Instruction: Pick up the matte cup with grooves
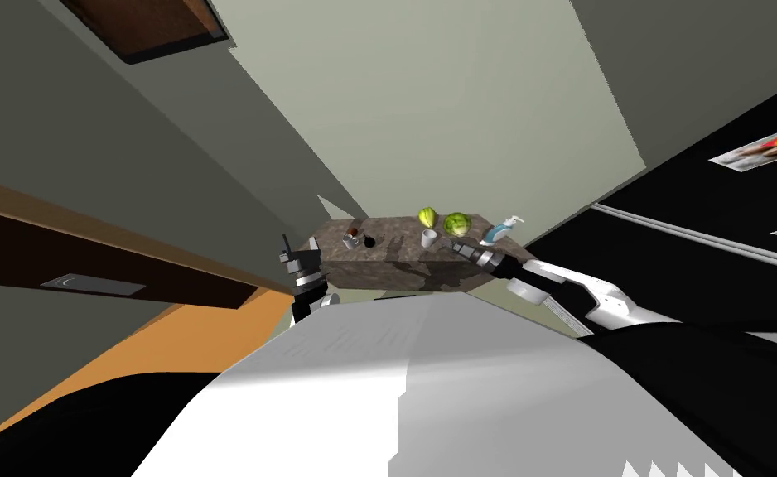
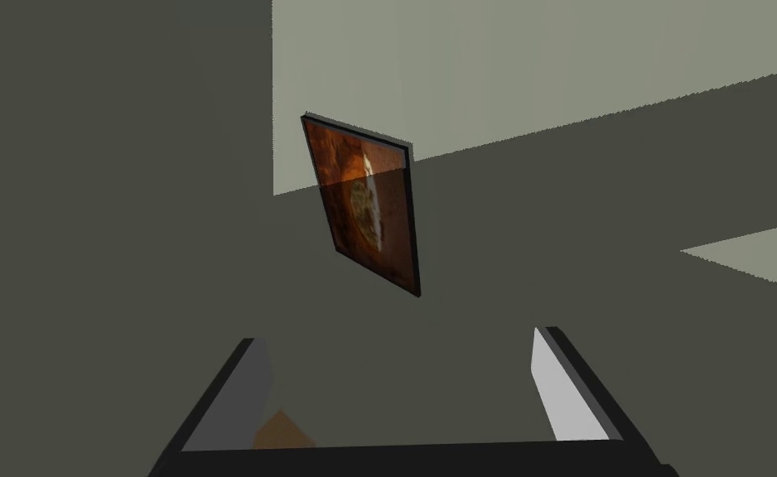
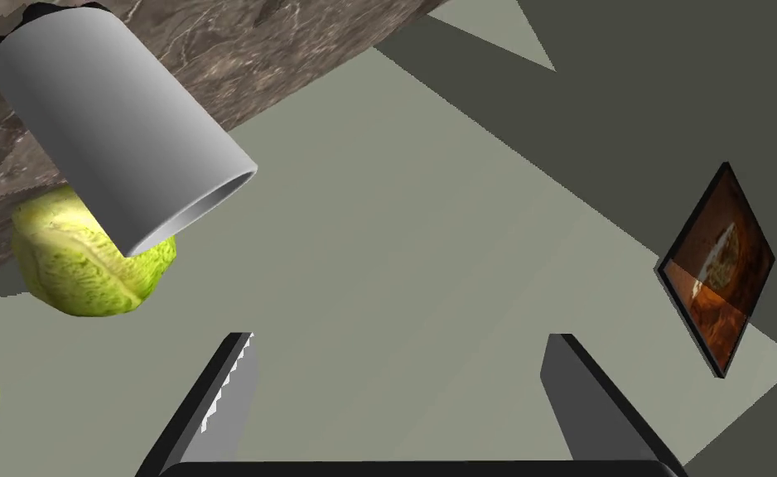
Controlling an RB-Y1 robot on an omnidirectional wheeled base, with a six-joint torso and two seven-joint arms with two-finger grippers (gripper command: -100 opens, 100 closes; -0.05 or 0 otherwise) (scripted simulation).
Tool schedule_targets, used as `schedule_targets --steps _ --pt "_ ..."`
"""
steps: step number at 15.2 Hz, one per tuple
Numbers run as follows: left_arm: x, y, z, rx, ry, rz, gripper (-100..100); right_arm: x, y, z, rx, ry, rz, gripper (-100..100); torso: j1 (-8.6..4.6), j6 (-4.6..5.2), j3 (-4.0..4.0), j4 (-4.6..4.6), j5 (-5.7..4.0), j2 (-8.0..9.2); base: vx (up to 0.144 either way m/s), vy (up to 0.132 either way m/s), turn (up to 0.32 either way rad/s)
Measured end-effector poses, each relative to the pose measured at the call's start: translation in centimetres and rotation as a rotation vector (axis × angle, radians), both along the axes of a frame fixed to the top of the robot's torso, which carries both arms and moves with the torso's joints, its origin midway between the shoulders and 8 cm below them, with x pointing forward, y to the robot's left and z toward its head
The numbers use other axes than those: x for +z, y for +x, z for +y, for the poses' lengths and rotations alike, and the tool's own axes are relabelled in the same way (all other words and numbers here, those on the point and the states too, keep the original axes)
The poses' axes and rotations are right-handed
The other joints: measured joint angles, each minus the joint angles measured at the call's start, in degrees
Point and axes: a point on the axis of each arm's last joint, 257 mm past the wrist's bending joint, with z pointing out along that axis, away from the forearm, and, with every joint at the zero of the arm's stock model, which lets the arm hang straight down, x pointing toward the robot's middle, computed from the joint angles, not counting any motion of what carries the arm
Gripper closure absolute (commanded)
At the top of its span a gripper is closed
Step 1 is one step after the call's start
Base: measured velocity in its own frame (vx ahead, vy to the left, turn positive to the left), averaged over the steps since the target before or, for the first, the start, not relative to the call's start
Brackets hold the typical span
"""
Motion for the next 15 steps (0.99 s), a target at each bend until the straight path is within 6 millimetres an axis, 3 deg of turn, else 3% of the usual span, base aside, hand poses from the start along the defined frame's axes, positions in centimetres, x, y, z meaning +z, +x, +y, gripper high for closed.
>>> schedule_targets --steps 15 --pt "0.0 0.0 0.0 0.000 0.000 0.000 0 -2.6 -0.2 -3.2 0.085 -0.267 0.145 -100 0.02 0.06 0.00 0.00 0.00 -0.01 -0.002 -0.022 0.127"
